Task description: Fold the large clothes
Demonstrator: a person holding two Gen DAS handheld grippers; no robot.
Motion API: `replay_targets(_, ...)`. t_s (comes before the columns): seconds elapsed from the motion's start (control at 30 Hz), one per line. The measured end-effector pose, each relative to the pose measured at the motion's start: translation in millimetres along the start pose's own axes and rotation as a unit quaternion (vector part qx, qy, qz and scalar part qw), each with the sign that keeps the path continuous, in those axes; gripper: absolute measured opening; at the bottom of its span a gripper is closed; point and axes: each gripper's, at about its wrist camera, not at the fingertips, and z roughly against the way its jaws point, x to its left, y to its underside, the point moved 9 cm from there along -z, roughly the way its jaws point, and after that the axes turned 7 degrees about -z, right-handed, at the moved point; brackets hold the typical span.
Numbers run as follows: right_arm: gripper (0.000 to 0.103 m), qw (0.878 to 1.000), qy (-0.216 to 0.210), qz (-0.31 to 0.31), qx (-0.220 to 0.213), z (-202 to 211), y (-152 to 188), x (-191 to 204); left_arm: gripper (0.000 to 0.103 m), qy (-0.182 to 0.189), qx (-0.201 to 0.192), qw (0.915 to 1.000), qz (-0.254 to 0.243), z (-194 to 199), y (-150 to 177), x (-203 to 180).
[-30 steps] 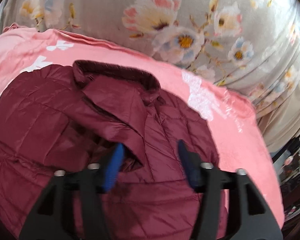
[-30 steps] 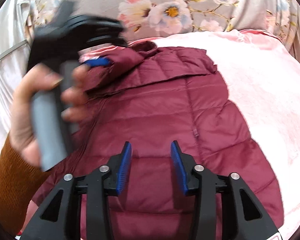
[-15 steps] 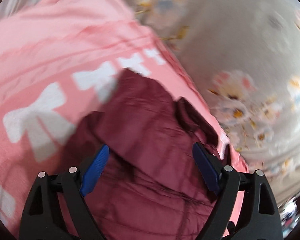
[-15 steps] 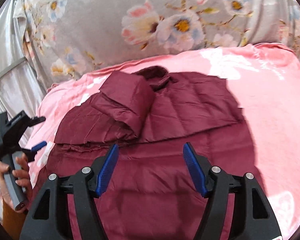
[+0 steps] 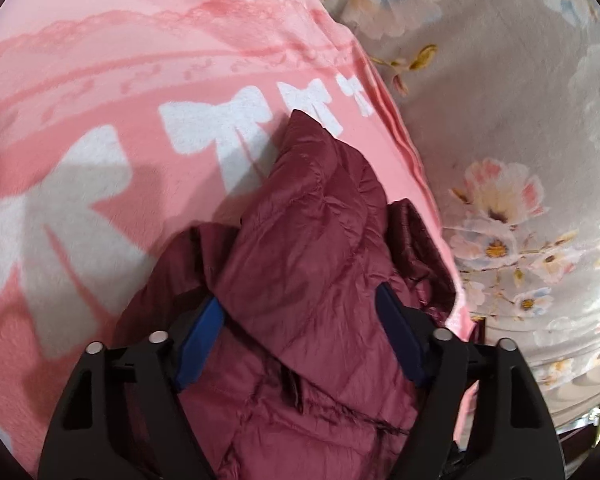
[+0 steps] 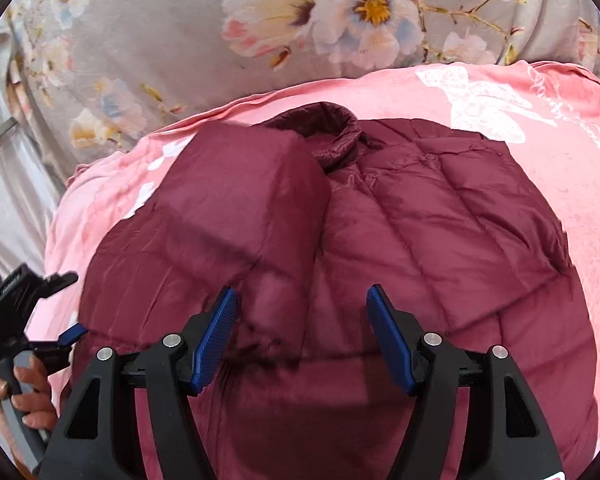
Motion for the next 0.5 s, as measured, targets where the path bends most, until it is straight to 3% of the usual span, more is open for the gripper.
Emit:
replay_targets(0.07, 0.064, 0.998, 0.004, -0.060, -0.026, 13.3, -14.3, -26.6, 0.066, -0.016, 0.004, 0.9999, 0.000, -5.4, -2.9, 3.3)
replay_targets(0.17, 0.067, 0.994, 0.007, -0.102, -0.027, 26.4, -13.0, -51.3, 0.065, -0.024, -0.001, 0.9997, 0.001, -5.4, -5.0, 10.4)
replay_targets(0.4, 0.068, 1.000, -0.001, 0.017, -0.024, 36.4, 7.2, -13.8, 0.065, -0.026, -0.004, 0.9996, 0.004, -7.6, -3.0, 12.2)
replay_targets(0.5, 0.068, 0.999, 0.017, 0.000, -0.030, 33.3, -2.0, -28.1, 0.063, -0.021, -0.003, 0.9998, 0.004, -4.1, -2.6, 7.2)
